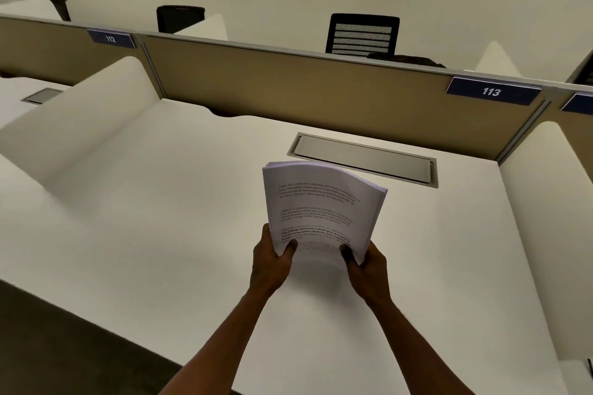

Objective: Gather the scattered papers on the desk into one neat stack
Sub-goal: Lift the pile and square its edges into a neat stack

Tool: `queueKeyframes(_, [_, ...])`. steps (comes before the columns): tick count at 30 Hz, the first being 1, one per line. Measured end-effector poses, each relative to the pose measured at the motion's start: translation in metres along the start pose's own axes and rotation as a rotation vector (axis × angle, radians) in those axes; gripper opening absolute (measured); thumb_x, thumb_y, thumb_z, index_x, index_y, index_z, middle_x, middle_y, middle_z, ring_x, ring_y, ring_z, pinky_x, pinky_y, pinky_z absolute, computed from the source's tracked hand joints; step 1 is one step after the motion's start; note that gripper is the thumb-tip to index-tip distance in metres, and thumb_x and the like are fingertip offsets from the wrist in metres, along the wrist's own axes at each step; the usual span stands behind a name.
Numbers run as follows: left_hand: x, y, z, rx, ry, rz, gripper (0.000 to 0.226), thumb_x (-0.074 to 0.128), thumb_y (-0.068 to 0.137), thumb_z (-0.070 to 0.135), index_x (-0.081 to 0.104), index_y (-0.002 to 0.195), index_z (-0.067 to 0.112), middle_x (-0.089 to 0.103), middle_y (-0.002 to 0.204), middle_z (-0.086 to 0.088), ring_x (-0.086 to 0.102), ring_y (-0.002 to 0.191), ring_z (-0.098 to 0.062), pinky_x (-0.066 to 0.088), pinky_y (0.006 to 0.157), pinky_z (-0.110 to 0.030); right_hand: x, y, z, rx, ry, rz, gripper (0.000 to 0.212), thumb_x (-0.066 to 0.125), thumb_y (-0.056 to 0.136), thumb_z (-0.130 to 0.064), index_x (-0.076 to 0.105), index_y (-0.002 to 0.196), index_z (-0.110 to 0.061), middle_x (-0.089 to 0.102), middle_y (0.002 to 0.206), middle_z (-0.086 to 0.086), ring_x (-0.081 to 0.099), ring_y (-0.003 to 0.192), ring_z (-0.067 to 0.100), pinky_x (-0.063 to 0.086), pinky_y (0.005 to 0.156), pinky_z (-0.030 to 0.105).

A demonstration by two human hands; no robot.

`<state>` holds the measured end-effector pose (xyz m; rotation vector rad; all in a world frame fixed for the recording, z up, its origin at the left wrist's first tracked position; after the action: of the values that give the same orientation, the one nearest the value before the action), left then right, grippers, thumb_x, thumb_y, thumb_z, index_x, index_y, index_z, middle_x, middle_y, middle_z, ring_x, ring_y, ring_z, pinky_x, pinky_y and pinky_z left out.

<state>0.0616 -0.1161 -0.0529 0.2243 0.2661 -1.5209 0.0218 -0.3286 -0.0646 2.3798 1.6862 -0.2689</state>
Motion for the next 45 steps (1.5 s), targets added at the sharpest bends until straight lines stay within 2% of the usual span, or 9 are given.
queueKeyframes(3, [-0.002, 0.004, 0.002, 0.004, -0.021, 0.009, 0.044, 0.071, 0.085, 0.017, 0.046, 0.122, 0.022, 0.062, 0.118, 0.002, 0.062, 0.106, -0.018, 0.059, 0.085, -0.027, -0.01, 0.006, -0.01, -0.013, 0.041, 0.008, 0.048, 0.074, 0.084, -0.018, 0.056, 0.129, -0.02, 0.067, 0.113, -0.005, 0.065, 0.099, 0.014, 0.056, 0.071, 0.013])
queueKeyframes(7, [-0.002, 0.008, 0.007, 0.014, -0.071, 0.013, 0.047, 0.069, 0.084, 0.021, 0.045, 0.125, 0.023, 0.062, 0.121, 0.0, 0.062, 0.109, -0.021, 0.059, 0.09, -0.038, -0.011, 0.015, -0.02, 0.074, 0.225, 0.015, 0.036, 0.063, 0.093, -0.016, 0.057, 0.124, -0.032, 0.067, 0.118, -0.004, 0.065, 0.106, 0.016, 0.059, 0.085, 0.034])
queueKeyframes(11, [0.002, 0.008, 0.008, 0.012, -0.078, 0.022, 0.044, 0.069, 0.088, 0.016, 0.045, 0.122, 0.03, 0.061, 0.12, 0.001, 0.061, 0.106, -0.018, 0.058, 0.091, -0.039, 0.0, 0.011, -0.021, 0.118, 0.289, 0.065, 0.036, 0.058, 0.096, -0.016, 0.055, 0.131, -0.023, 0.066, 0.121, 0.001, 0.063, 0.11, 0.02, 0.057, 0.083, 0.032])
queueKeyframes(16, [-0.009, 0.005, 0.014, 0.059, -0.112, 0.094, 0.052, 0.071, 0.083, 0.028, 0.045, 0.128, 0.027, 0.061, 0.121, 0.004, 0.06, 0.108, -0.016, 0.058, 0.09, -0.034, -0.006, 0.003, -0.031, 0.07, 0.312, 0.146, 0.041, 0.066, 0.081, -0.023, 0.054, 0.119, -0.023, 0.066, 0.117, 0.0, 0.063, 0.107, 0.023, 0.058, 0.086, 0.039])
queueKeyframes(22, [-0.01, 0.014, 0.037, 0.075, -0.157, -0.028, 0.058, 0.073, 0.085, 0.018, 0.039, 0.127, 0.04, 0.058, 0.111, 0.02, 0.058, 0.102, 0.0, 0.05, 0.068, -0.004, 0.001, 0.008, -0.046, 0.06, 0.317, 0.171, 0.033, 0.056, 0.094, -0.015, 0.051, 0.126, -0.021, 0.063, 0.116, 0.002, 0.062, 0.104, 0.019, 0.055, 0.074, 0.024])
queueKeyframes(26, [-0.007, 0.013, 0.029, 0.076, -0.115, -0.059, 0.048, 0.071, 0.087, 0.019, 0.045, 0.123, 0.035, 0.061, 0.111, 0.009, 0.061, 0.1, -0.006, 0.052, 0.068, -0.009, 0.009, 0.005, -0.047, 0.06, 0.263, 0.199, 0.027, 0.05, 0.099, -0.009, 0.051, 0.125, -0.017, 0.062, 0.115, 0.001, 0.061, 0.1, 0.012, 0.055, 0.065, 0.016])
queueKeyframes(31, [-0.016, 0.015, 0.021, 0.055, -0.15, -0.04, 0.04, 0.058, 0.094, 0.007, 0.048, 0.124, 0.031, 0.061, 0.114, 0.005, 0.06, 0.103, -0.014, 0.049, 0.074, -0.013, 0.013, -0.001, -0.049, 0.075, 0.252, 0.254, 0.019, 0.044, 0.102, -0.014, 0.051, 0.119, -0.018, 0.063, 0.111, 0.002, 0.063, 0.096, 0.016, 0.054, 0.067, 0.021])
queueKeyframes(39, [-0.044, 0.025, 0.024, 0.119, -0.094, 0.02, 0.032, 0.054, 0.095, 0.003, 0.046, 0.114, 0.028, 0.06, 0.107, 0.003, 0.06, 0.092, -0.005, 0.052, 0.064, -0.008, 0.039, -0.009, -0.068, 0.054, 0.244, 0.282, 0.02, 0.043, 0.102, -0.014, 0.051, 0.117, -0.025, 0.062, 0.106, -0.008, 0.062, 0.094, 0.008, 0.055, 0.065, 0.019])
queueKeyframes(45, [-0.06, 0.03, 0.006, 0.122, 0.042, -0.104, 0.037, 0.049, 0.095, 0.0, 0.048, 0.129, 0.015, 0.058, 0.113, 0.003, 0.056, 0.1, -0.011, 0.046, 0.068, -0.004, 0.064, -0.02, -0.065, 0.1, 0.224, 0.287, 0.029, 0.044, 0.101, -0.009, 0.049, 0.114, -0.034, 0.061, 0.109, -0.014, 0.06, 0.099, 0.006, 0.053, 0.066, 0.014])
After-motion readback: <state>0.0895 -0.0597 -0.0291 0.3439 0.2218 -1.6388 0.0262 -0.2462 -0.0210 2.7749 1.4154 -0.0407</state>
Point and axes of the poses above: each hand's wrist, its own y-axis towards the middle knuckle, its own x-axis out of the palm, z = x × y, the point moved 4 cm from there along y, towards the middle knuckle
